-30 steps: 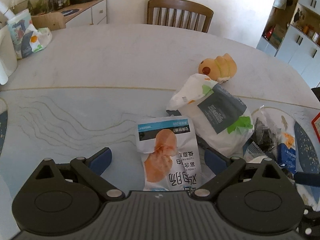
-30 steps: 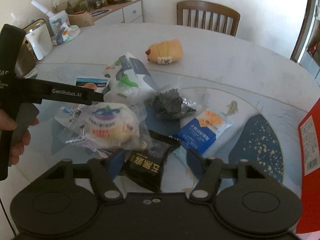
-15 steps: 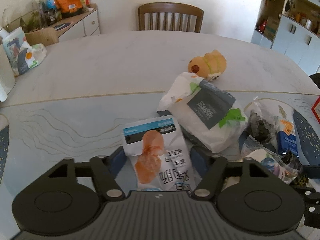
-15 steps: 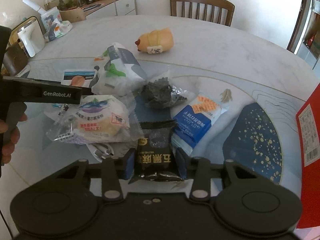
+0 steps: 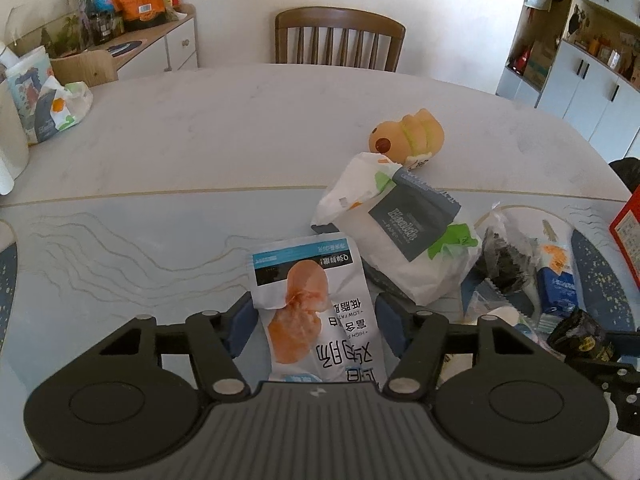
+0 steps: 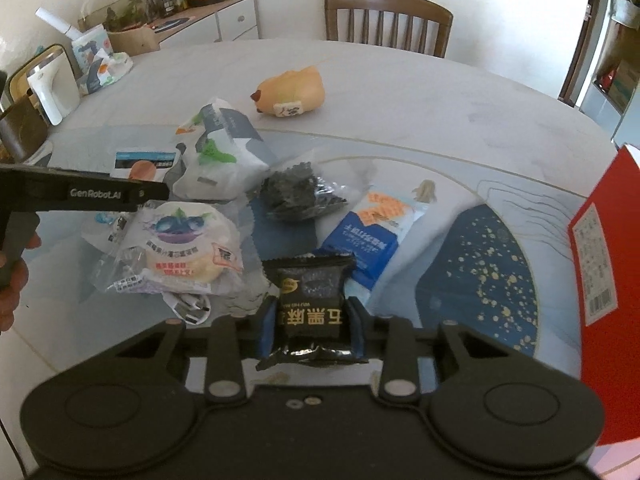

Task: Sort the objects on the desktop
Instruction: 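Grasp the white bread bag with left tool while right grasps black snack pack, then carry the white bread bag and black snack pack toward the red box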

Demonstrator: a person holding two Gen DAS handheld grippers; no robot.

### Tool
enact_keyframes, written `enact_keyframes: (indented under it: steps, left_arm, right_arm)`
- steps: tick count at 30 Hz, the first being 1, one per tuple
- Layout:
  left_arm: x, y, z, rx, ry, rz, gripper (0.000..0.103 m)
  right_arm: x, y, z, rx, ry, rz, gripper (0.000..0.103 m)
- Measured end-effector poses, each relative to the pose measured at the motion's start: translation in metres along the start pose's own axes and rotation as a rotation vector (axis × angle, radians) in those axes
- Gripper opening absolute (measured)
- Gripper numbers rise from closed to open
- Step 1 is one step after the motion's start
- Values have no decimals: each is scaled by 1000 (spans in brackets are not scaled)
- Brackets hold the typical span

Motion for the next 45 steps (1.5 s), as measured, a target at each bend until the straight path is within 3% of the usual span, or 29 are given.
enact_keyframes:
  steps: [17, 45]
  left_arm:
    - [-3, 61, -7, -81, -3, -1, 63]
    - [13, 127, 79, -293, -179, 53, 63]
  right_arm:
    - [-17, 61, 21, -6, -95, 54, 33]
    - [-14, 116, 39, -75, -124, 155, 33]
Point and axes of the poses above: each gripper's, at about its wrist camera, not at the fingertips, and y roughly against the way its jaws point, z to its right, x to its top, the point moved 4 cm from there along -y, roughly the way its jaws point, and after that the axes turned 11 degrees about x, right-handed, at the moved point
